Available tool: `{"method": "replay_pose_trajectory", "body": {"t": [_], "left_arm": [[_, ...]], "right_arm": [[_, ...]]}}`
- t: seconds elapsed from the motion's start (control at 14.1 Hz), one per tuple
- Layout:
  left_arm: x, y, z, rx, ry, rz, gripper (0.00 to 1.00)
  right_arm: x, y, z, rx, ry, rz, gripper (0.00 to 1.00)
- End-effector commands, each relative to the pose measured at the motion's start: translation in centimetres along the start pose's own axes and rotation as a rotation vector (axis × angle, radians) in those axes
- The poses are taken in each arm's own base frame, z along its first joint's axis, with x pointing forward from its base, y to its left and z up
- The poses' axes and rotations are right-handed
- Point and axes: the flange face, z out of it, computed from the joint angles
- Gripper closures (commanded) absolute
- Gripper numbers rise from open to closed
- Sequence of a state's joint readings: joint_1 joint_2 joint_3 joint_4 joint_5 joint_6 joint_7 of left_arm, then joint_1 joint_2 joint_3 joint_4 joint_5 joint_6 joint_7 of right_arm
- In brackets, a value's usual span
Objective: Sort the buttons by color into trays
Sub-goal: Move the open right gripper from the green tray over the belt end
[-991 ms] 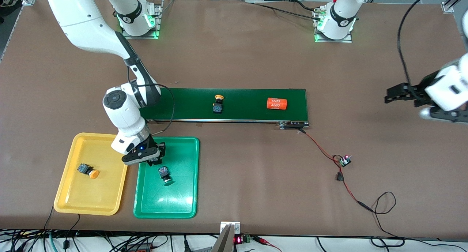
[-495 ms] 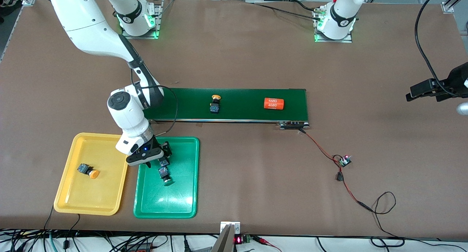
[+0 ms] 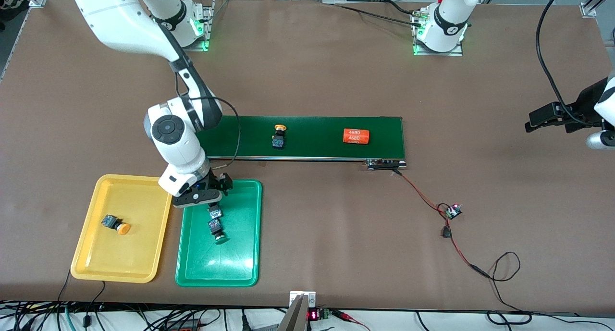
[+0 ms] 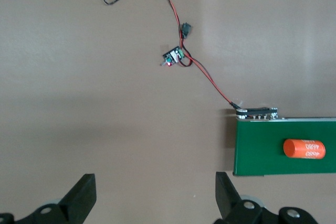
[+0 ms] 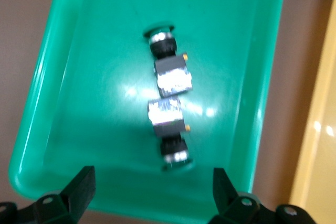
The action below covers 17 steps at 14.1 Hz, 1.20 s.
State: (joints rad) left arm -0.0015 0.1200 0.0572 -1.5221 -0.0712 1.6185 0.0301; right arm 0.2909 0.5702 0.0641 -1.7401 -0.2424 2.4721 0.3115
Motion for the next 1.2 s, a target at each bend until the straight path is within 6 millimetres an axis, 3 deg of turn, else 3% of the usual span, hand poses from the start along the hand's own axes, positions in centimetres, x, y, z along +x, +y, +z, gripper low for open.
{"method": "replay_pose_trajectory", "body": {"t": [0.0, 0.14, 0.35, 0.64, 0.85, 1.13], "left_arm": [[-2.5, -1.0, 0.2, 0.018, 0.048, -0.001, 0.00], [-2.1, -0.4, -0.6, 0.018, 0.061, -0.014, 0.00], [-2.1, -1.7, -2.9, 0.020, 0.093, -0.034, 0.00], [-2.2, -1.5, -4.6, 0.020, 0.115, -0.041, 0.00], [-3.5, -1.4, -3.9, 0.016, 0.008, -0.034, 0.00], [-5.2, -1.4, -5.1, 0.020, 0.021, -0.033, 0.00]], "right_arm": [[-0.5, -0.3, -3.2, -0.017, -0.067, 0.043, 0.01], [-1.0, -1.5, -4.9, 0.005, -0.103, 0.057, 0.01], [-1.7, -1.0, -7.7, -0.014, -0.154, 0.061, 0.01], [-3.2, -1.4, -10.8, 0.061, -0.198, 0.092, 0.00], [-4.8, -1.4, -11.2, 0.099, -0.225, 0.122, 0.00], [-7.4, -1.5, -11.2, 0.154, -0.275, 0.168, 0.00]]}}
